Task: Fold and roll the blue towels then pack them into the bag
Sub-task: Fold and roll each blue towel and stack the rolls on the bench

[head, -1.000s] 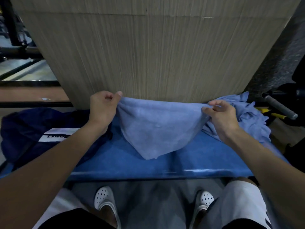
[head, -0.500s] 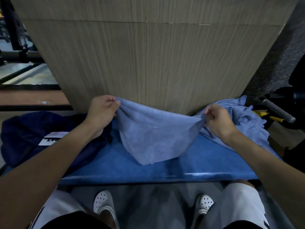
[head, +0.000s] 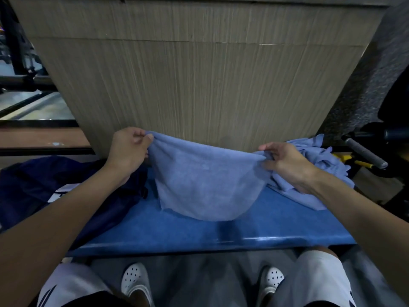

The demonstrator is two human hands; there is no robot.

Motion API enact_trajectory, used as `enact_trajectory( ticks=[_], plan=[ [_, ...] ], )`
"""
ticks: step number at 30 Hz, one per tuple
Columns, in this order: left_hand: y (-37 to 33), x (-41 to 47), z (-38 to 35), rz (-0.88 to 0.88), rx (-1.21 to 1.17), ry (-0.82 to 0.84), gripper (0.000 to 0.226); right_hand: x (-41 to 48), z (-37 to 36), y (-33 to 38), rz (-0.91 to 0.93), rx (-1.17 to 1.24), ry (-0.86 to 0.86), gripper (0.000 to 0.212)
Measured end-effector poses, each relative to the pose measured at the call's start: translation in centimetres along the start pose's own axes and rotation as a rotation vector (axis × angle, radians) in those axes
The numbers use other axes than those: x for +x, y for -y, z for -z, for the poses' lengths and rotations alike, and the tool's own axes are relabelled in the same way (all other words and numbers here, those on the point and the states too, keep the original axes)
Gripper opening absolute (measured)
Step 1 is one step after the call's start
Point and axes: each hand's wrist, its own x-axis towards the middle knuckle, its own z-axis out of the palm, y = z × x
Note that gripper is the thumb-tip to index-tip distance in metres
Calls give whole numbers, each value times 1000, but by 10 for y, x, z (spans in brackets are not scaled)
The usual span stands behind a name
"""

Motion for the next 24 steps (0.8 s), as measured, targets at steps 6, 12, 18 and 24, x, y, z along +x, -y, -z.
enact_trajectory(
  ticks=[6, 12, 18, 24],
  plan=[
    [-9, 1, 4, -17, -12, -41, 18, 6, 7, -3, 118, -127, -151, 16],
    [-13, 0, 10, -95, -1, 14, 15, 8, 16, 2, 157, -144, -206, 8],
    [-19, -3, 13, -86, 73, 51, 24, 5, 24, 8, 137, -140, -256, 12],
    [-27, -5, 18, -198, 322, 46, 10, 0, 33, 14, 189, -276, -234, 16]
  ],
)
